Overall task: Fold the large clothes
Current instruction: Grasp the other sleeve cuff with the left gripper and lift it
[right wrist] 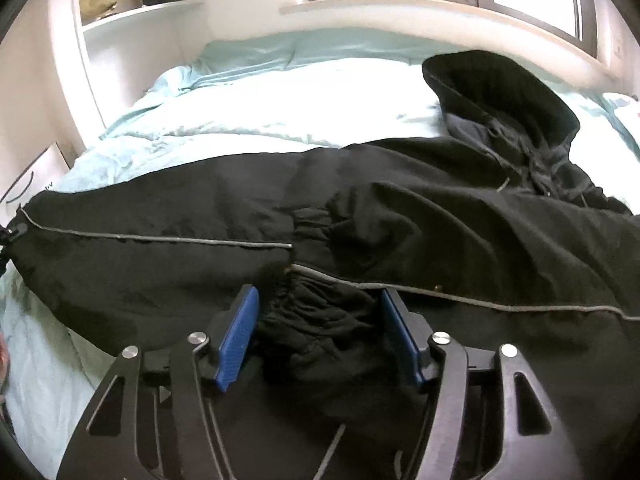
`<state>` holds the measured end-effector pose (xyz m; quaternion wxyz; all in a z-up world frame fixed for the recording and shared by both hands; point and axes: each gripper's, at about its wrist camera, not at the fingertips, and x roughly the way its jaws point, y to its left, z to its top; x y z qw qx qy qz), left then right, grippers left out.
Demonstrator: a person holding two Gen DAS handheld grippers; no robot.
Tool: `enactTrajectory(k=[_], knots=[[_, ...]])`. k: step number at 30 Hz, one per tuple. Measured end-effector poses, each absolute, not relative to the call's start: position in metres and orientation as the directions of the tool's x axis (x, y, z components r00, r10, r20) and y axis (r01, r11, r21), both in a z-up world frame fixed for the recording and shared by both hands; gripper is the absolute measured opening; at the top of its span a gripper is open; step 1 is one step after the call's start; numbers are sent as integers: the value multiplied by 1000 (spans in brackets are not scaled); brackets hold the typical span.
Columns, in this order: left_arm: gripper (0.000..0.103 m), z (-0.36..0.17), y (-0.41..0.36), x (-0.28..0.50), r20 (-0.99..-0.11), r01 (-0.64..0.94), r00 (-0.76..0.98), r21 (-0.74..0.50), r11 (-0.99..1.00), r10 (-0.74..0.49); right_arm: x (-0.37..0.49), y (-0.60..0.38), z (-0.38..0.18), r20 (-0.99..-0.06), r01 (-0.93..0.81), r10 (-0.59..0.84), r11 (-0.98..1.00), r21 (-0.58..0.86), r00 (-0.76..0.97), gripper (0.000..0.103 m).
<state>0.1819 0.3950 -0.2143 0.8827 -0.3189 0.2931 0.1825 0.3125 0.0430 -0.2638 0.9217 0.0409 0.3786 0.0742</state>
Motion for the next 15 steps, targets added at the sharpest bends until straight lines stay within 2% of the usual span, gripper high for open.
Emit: enactTrajectory(k=[2, 4, 9, 12, 14, 15], knots=[[16, -226, 395, 186, -657, -517, 744, -450, 728, 122, 323, 45, -278, -738, -112, 166, 986, 123, 654, 69], [16, -225, 393, 182, -637, -498, 762, -461, 734, 118, 335, 46, -289, -773, -125, 165, 986, 111, 612, 73], [15, -179, 354, 169, -551, -385, 827, -417, 823, 108, 333, 50, -285, -783, -132, 149, 988, 86, 605, 74], [15, -141, 308, 162, -491, -283, 867, -348, 894, 84, 317, 32, -266, -751, -151, 277, 960, 234, 600, 74], [15, -121, 278, 164, -461, -217, 886, -316, 924, 50, 298, 12, -249, -675, -163, 390, 912, 376, 626, 75], [15, -110, 257, 165, -445, -172, 895, -301, 938, 21, 288, -1, -240, -639, -161, 430, 886, 435, 638, 80]])
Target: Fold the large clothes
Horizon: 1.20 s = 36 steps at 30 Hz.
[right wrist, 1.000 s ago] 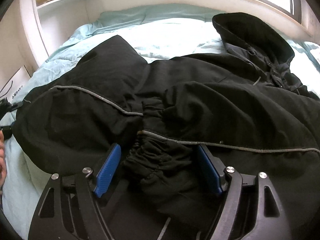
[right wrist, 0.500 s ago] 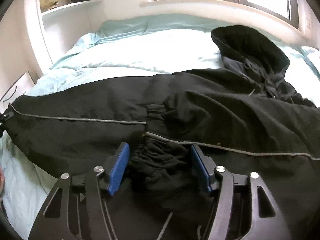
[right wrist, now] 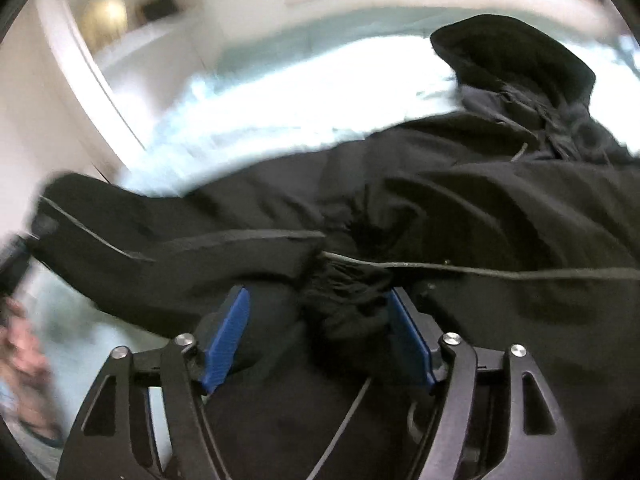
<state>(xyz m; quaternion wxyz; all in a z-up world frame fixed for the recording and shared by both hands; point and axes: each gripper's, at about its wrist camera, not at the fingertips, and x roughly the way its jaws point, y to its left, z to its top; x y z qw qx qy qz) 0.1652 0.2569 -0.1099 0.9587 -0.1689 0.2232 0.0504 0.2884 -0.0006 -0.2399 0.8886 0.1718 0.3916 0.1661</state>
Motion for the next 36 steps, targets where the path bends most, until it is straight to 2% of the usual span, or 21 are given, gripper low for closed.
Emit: enactTrajectory(k=[6, 12, 20, 27, 30, 31, 32, 33, 34, 35, 36], knots=[[15, -82, 133, 181, -423, 25, 899, -200, 979, -110, 246, -68, -213, -603, -86, 398, 874, 479, 691, 81], [15, -104, 22, 210, -502, 143, 838, -176, 974, -214, 195, -158, -211, -614, 56, 316, 859, 508, 723, 81], [15, -157, -91, 228, -630, 276, 699, -200, 940, -339, 151, -230, -215, -665, 171, 158, 900, 401, 730, 81], [17, -222, -141, 253, -751, 297, 551, -231, 926, -364, 149, -235, -234, -704, 164, 161, 914, 370, 692, 81], [20, -234, -135, 257, -760, 289, 505, -297, 910, -408, 152, -233, -242, -729, 161, 159, 923, 349, 666, 81], [26, -232, -131, 256, -748, 292, 500, -330, 898, -437, 152, -232, -244, -735, 159, 162, 924, 347, 659, 81], [41, -228, -123, 256, -723, 300, 477, -399, 866, -499, 152, -231, -245, -739, 156, 166, 925, 346, 653, 81], [52, -225, -115, 255, -687, 309, 449, -481, 820, -572, 154, -231, -247, -742, 156, 169, 925, 346, 648, 81], [69, -223, -108, 255, -636, 314, 423, -565, 763, -645, 157, -230, -248, -746, 156, 173, 924, 349, 643, 81], [74, -220, -100, 254, -584, 310, 406, -636, 707, -703, 160, -229, -250, -750, 156, 183, 921, 357, 635, 81], [74, -217, -93, 253, -545, 301, 399, -682, 667, -738, 163, -227, -251, -752, 154, 195, 918, 367, 630, 81]])
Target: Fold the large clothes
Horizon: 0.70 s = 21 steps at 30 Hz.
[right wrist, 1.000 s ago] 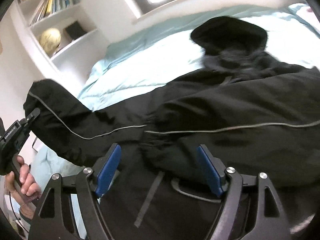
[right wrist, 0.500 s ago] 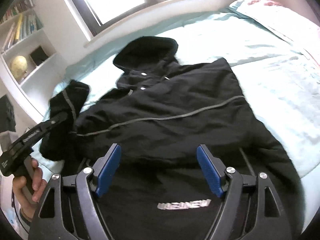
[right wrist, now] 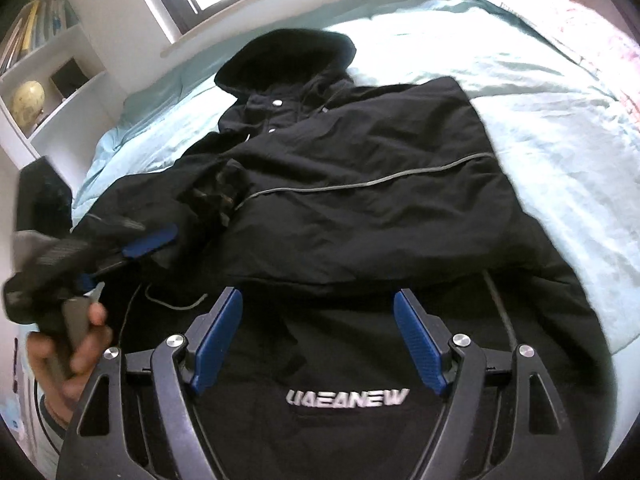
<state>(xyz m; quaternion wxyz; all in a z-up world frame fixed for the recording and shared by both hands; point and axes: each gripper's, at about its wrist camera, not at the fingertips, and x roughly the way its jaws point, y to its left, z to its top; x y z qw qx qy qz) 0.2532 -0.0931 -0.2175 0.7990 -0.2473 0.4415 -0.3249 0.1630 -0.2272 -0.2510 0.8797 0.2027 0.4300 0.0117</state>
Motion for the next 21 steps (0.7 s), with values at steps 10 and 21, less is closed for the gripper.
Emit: enactTrajectory(k=[10, 21], knots=[[74, -164, -25, 221, -499, 311, 544, -627, 714, -675, 210, -173, -245, -753, 58, 285, 918, 393, 593, 81], [74, -172, 39, 211, -550, 177, 656, -553, 814, -517, 292, -140, -262, -775, 80, 359, 883, 462, 520, 36]])
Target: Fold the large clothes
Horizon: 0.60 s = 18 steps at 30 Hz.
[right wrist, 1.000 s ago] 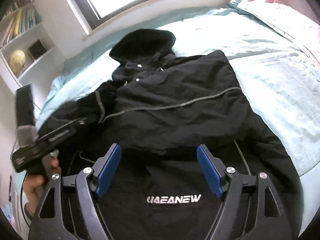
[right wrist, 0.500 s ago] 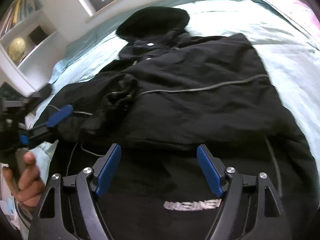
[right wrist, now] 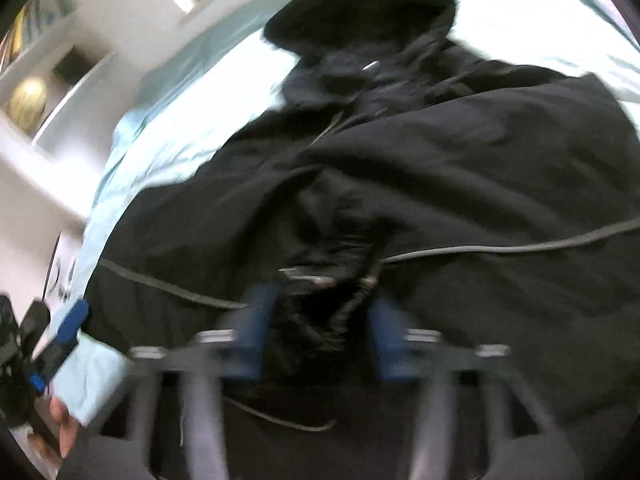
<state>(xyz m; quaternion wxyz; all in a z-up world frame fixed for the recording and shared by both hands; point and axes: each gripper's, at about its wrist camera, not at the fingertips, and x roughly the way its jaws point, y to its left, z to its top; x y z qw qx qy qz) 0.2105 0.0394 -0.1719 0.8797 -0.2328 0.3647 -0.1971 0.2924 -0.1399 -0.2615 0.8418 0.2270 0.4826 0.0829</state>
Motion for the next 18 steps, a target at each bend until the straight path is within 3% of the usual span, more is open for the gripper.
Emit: enactTrajectory(k=[9, 18], knots=[[74, -163, 22, 221, -563, 156, 695, -488, 859, -447, 257, -145, -191, -702, 9, 196, 961, 277, 685, 30], [74, -169, -30, 243, -597, 174, 651, -484, 858, -469, 240, -260, -134, -642, 168, -34, 975, 148, 766, 30]])
